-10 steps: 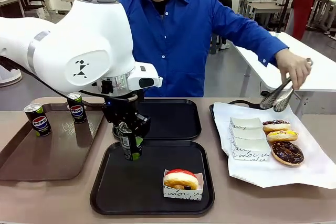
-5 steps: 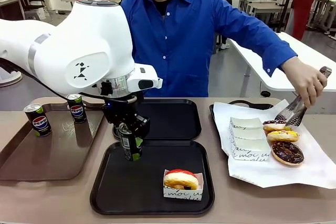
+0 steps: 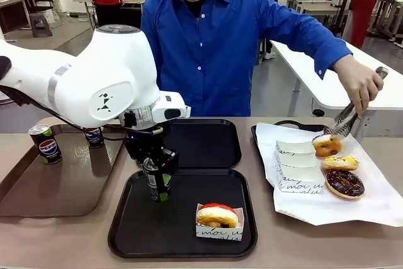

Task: Set up donuts and drinks on trays.
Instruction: Pick up one Pepsi coke and place it on the Flat Tray.

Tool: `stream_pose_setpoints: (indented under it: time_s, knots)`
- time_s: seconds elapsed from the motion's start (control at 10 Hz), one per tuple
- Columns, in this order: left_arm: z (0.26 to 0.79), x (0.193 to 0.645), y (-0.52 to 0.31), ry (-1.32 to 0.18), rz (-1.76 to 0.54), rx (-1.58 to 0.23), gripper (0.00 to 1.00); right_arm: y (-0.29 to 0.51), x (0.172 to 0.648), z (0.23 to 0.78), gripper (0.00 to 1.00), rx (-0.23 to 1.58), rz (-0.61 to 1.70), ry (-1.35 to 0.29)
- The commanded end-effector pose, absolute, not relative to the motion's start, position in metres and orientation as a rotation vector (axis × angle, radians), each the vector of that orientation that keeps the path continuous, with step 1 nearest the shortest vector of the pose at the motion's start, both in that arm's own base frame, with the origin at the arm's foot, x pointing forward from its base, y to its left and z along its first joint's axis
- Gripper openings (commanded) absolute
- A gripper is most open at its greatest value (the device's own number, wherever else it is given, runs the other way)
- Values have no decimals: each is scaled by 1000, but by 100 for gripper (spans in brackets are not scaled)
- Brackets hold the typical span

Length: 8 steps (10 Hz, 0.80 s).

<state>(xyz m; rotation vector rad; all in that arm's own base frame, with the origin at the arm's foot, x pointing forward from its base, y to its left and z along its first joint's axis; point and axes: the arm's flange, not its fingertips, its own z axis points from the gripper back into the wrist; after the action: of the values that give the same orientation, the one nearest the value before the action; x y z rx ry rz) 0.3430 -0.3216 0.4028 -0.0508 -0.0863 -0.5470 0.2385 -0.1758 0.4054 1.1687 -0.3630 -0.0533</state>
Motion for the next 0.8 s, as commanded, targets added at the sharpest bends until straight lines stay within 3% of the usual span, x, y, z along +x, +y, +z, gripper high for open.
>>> stream_pose_setpoints:
  time_s: [0.0,0.7]
  knots:
    - [398,355,-325,-42,-556,-88,58,-176,239,405,100,1179,-44,-374]
    - [390,355,-328,-18,-601,-36,58,-176,239,405,100,1179,-44,-374]
